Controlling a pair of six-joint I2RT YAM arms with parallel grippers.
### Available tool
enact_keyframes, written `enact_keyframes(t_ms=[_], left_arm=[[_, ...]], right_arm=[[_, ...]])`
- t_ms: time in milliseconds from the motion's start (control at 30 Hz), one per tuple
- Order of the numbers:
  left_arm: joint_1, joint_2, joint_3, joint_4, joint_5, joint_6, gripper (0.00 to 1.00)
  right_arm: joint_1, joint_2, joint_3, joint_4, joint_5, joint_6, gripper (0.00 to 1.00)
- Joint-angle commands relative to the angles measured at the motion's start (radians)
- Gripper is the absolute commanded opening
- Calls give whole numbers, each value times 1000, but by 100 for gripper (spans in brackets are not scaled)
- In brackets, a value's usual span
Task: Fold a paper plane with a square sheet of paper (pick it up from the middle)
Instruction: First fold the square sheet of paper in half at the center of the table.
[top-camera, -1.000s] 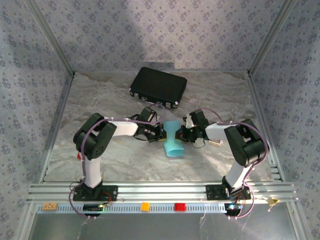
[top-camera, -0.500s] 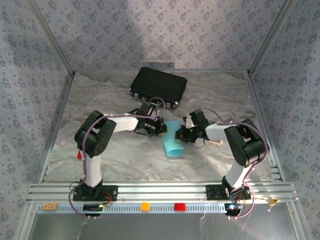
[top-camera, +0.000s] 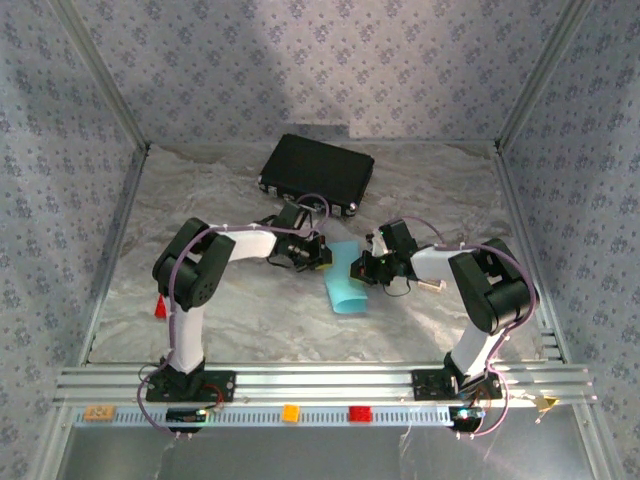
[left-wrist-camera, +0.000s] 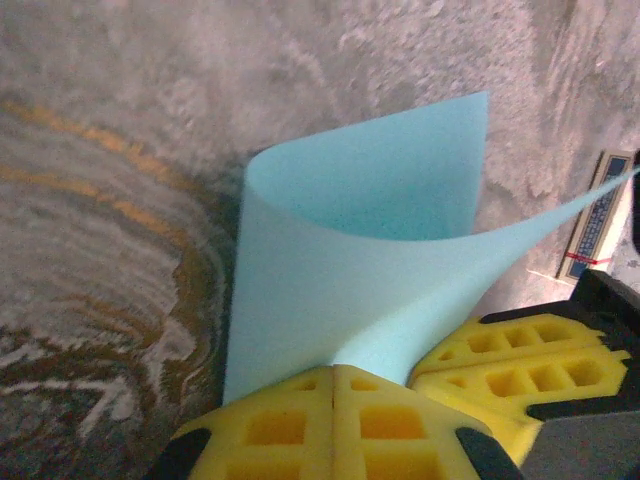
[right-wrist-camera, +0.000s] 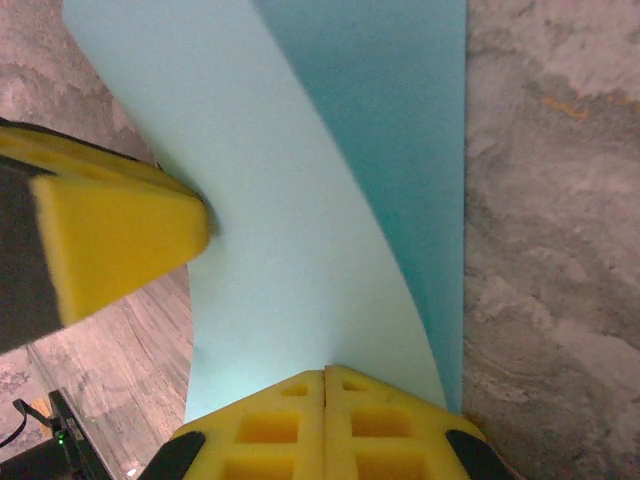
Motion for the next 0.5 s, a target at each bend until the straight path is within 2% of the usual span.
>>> enact_keyframes(t_ms=[0, 133, 467], left_arm=[[8, 8, 73, -17, 26, 37, 0], [11, 47, 99, -20, 48, 41, 0], [26, 100, 72, -14, 19, 54, 0]], right_arm=[[-2, 29, -43, -120, 90, 7, 0], [-1, 29, -44, -119, 91, 8, 0], [-1, 28, -50, -115, 93, 10, 0]])
